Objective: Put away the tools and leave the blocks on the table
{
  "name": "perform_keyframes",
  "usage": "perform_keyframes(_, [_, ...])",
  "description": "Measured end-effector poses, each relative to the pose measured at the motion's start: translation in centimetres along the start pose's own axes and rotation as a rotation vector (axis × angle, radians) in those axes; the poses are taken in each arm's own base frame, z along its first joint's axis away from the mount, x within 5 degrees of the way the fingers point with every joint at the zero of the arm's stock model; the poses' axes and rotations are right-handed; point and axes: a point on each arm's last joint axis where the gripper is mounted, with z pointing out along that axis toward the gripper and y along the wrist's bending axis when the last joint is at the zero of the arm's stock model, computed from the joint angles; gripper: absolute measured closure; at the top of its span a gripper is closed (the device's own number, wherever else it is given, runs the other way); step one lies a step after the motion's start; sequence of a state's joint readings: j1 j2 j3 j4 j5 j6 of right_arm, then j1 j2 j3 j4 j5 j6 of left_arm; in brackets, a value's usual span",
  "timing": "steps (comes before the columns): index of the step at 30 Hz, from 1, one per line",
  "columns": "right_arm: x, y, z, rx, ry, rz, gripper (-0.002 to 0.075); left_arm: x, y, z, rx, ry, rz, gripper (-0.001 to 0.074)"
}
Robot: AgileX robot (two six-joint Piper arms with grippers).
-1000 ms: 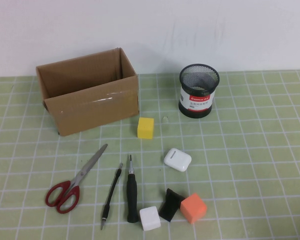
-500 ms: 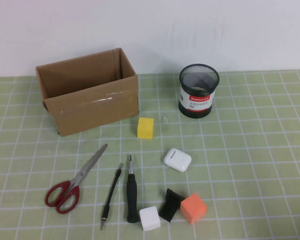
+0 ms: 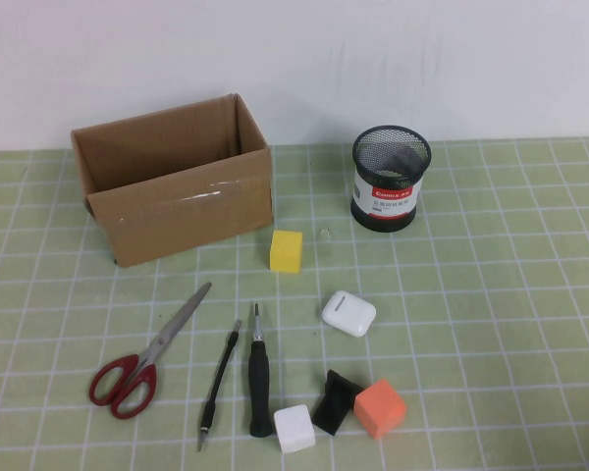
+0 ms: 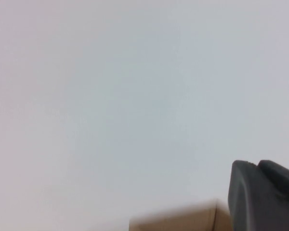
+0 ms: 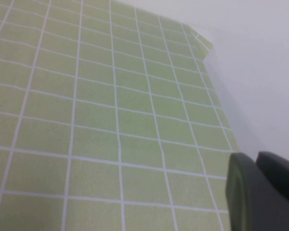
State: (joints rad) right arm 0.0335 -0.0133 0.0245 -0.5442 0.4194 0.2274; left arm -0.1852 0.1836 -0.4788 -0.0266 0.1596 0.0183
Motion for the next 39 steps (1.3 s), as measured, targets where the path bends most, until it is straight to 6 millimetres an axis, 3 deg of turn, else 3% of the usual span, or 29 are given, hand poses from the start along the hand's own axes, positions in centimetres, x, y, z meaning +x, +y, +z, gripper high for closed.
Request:
perform_keyframes(15, [0.0,0.0,0.0,0.000,0.000,0.000,0.0736,2.2,-0.2,3.8,0.017,0.346,-0.046,0.0739])
perform_keyframes(27, [0.0,0.0,0.0,0.000,0.000,0.000,0.0736,5.8,-0.7,11.6,0.141,1.052,0.067,0.0739])
perform_keyframes(39, [0.0,0.0,0.0,0.000,0.000,0.000,0.0736,11.6,-2.9,18.9,0.381,1.318,0.134,0.0739])
